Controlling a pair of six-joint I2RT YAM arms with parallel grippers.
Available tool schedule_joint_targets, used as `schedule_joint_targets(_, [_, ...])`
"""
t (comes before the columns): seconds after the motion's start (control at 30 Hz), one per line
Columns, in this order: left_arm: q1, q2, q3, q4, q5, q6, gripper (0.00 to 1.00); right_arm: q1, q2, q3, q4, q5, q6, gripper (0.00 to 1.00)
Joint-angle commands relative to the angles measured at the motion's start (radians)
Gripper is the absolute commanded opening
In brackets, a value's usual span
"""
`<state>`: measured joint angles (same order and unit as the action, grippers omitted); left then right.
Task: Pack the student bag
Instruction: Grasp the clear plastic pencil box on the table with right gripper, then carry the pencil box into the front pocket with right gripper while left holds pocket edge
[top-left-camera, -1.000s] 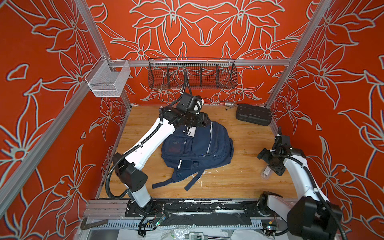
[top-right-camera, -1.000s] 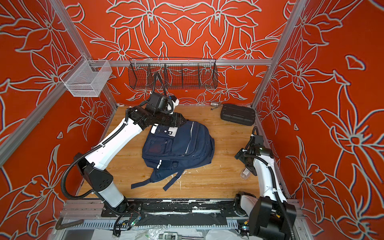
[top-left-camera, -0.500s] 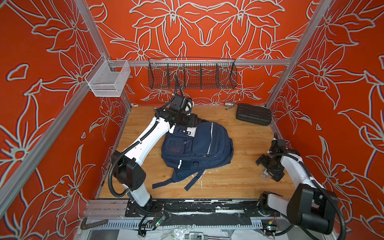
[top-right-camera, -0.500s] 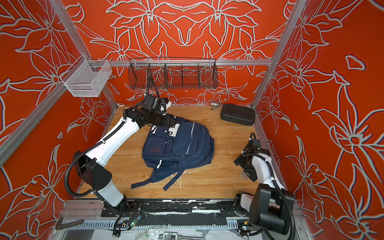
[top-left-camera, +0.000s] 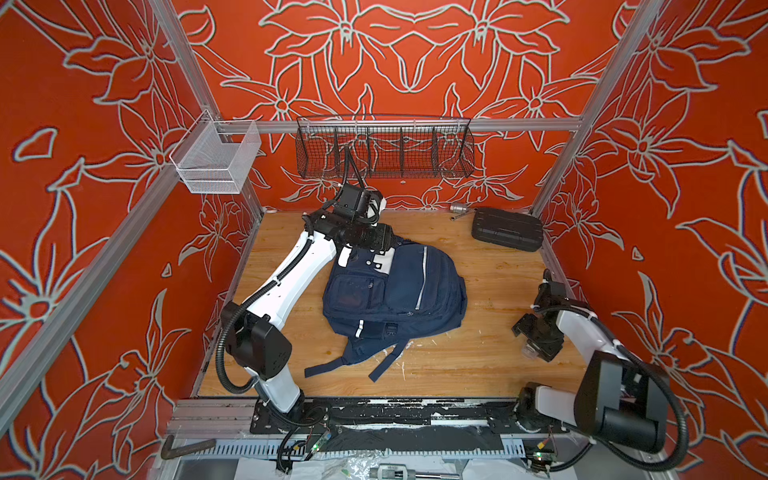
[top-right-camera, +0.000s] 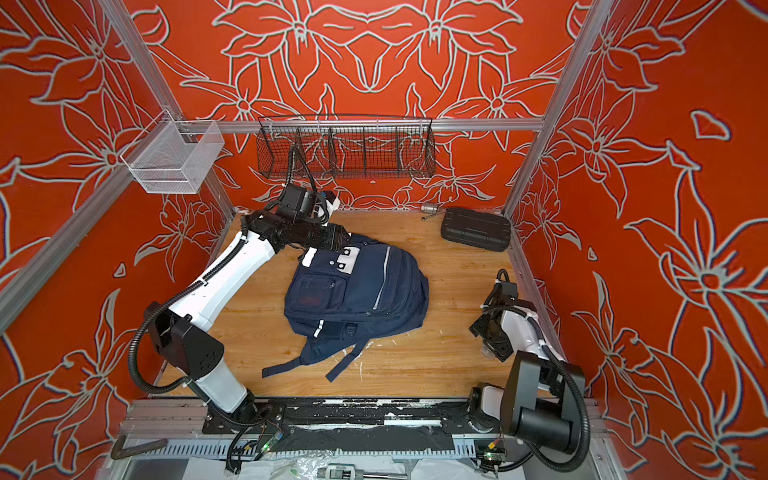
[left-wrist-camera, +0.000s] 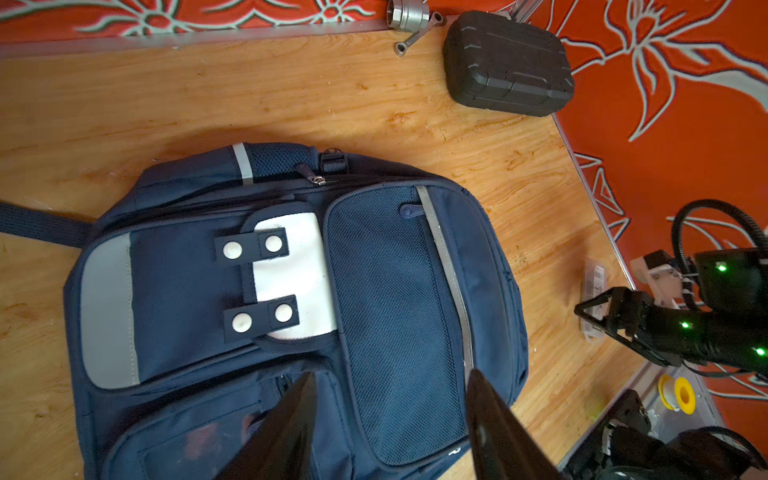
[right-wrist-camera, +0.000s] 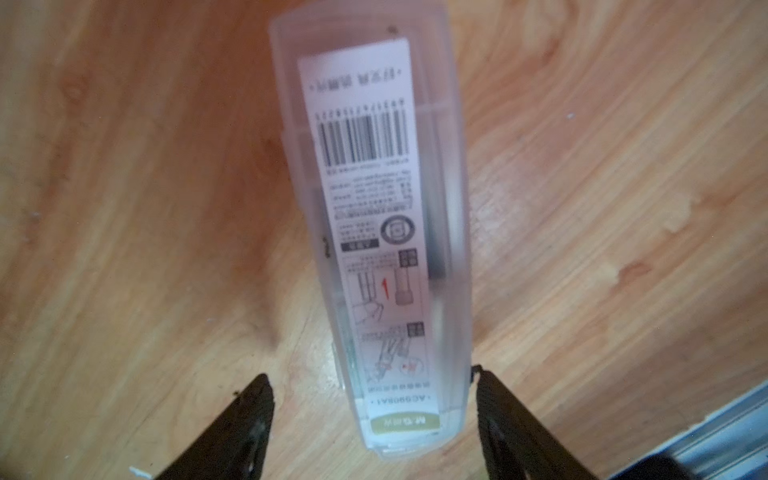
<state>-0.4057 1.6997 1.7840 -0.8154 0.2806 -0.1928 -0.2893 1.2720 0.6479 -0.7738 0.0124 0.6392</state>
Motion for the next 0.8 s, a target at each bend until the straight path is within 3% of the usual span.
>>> schedule_joint_targets(0.0, [0.004, 0.018, 0.020, -0.028, 0.054, -0.035, 0.58, -0.007, 0.035, 0.005, 0.025, -0.012, -0.034, 0.70])
schedule_joint_targets(0.17, [-0.011, 0.018, 0.018, -0.029, 0.054, -0.076, 0.58, -0.007, 0.025, 0.015, 0.051, -0.026, -0.069, 0.56])
schedule_joint_targets(0.43, [-0.101, 0.090, 0.067, -0.099, -0.008, -0.093, 0.57, -0.004, -0.031, 0.023, 0.075, -0.093, -0.098, 0.44])
schedule_joint_targets(0.77, [-0.283, 0.292, 0.216, -0.273, -0.146, -0.091, 0.56, 0.064, -0.222, 0.096, 0.076, -0.256, -0.081, 0.40])
